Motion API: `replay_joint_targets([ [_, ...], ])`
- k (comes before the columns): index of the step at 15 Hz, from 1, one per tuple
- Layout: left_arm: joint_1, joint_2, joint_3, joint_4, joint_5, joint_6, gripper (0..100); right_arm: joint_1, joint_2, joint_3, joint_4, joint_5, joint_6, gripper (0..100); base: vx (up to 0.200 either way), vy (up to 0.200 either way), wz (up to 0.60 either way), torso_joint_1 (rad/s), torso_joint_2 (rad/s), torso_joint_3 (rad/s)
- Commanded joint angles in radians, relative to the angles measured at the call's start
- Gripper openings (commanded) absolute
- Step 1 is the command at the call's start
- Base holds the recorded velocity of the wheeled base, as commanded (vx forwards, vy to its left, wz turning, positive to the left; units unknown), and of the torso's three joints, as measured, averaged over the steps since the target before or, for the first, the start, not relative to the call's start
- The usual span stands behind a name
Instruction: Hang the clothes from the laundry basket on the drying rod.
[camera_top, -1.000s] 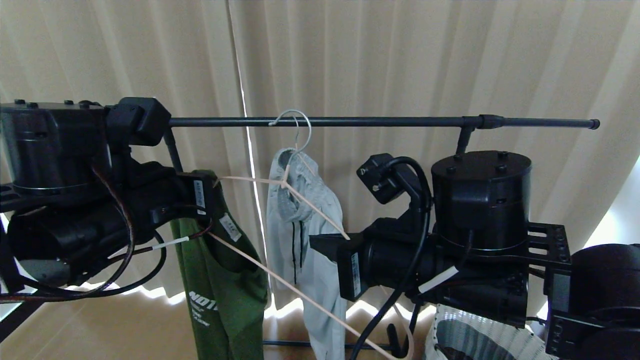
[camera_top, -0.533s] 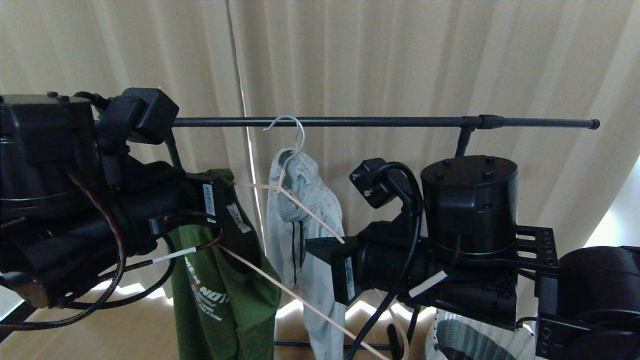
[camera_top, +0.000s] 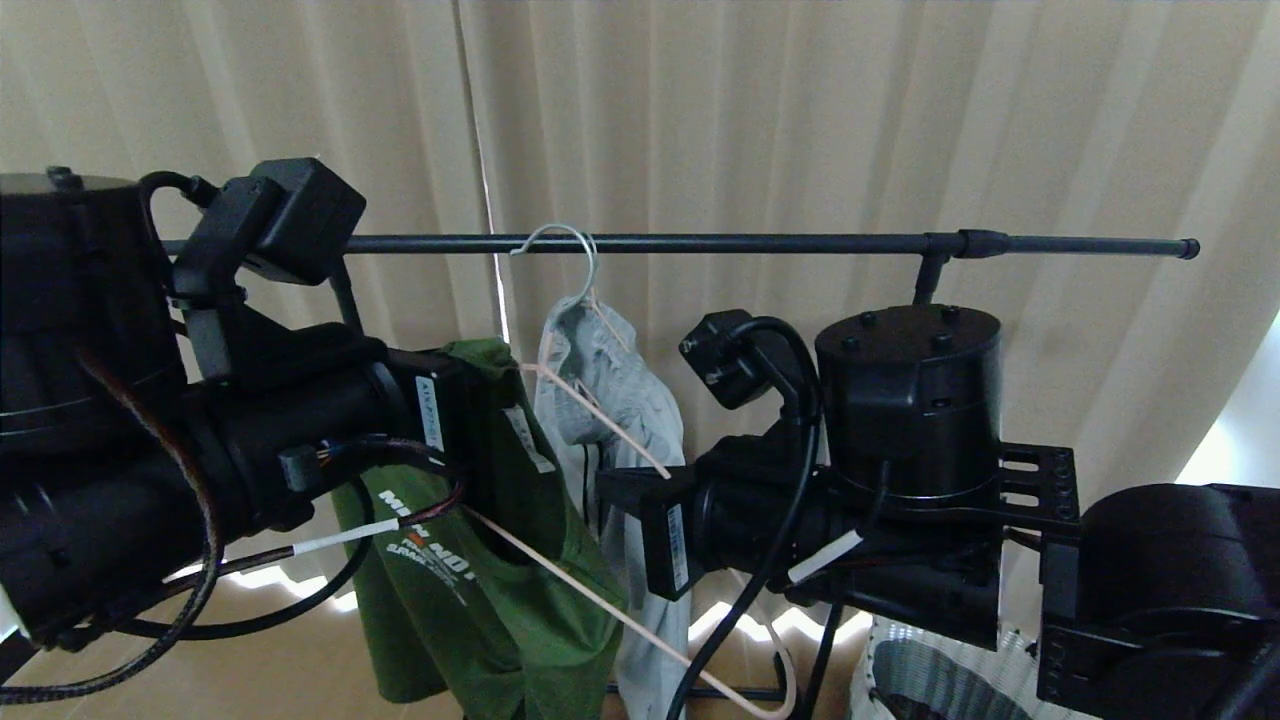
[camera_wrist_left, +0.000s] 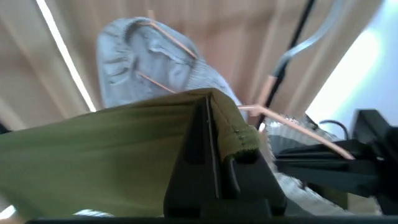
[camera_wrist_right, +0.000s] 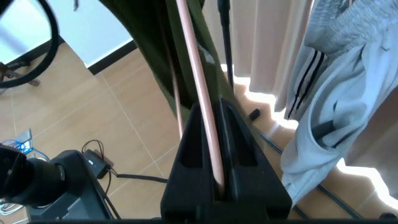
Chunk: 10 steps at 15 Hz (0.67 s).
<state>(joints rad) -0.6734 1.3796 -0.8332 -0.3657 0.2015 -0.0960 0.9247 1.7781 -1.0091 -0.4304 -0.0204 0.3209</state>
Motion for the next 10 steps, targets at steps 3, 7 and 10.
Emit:
replay_joint_targets([
  [3,0.149,-0.031,-0.029,0.001,0.003,0.033,0,0.0,-0.026,0.024,0.016,-0.072,-0.002,0,0.0,0.0,0.0,0.0,0.0,0.0],
  [7,0.316,-0.074,-0.018,0.039,0.007,0.117,0,-0.007,-0.085,0.073,0.019,-0.162,-0.014,0,0.0,0.0,0.0,0.0,0.0,0.0],
  [10,0.31,-0.108,-0.006,0.091,0.007,0.116,0,-0.047,-0.085,0.07,0.018,-0.182,-0.017,0,0.0,0.0,0.0,0.0,0.0,0.0],
])
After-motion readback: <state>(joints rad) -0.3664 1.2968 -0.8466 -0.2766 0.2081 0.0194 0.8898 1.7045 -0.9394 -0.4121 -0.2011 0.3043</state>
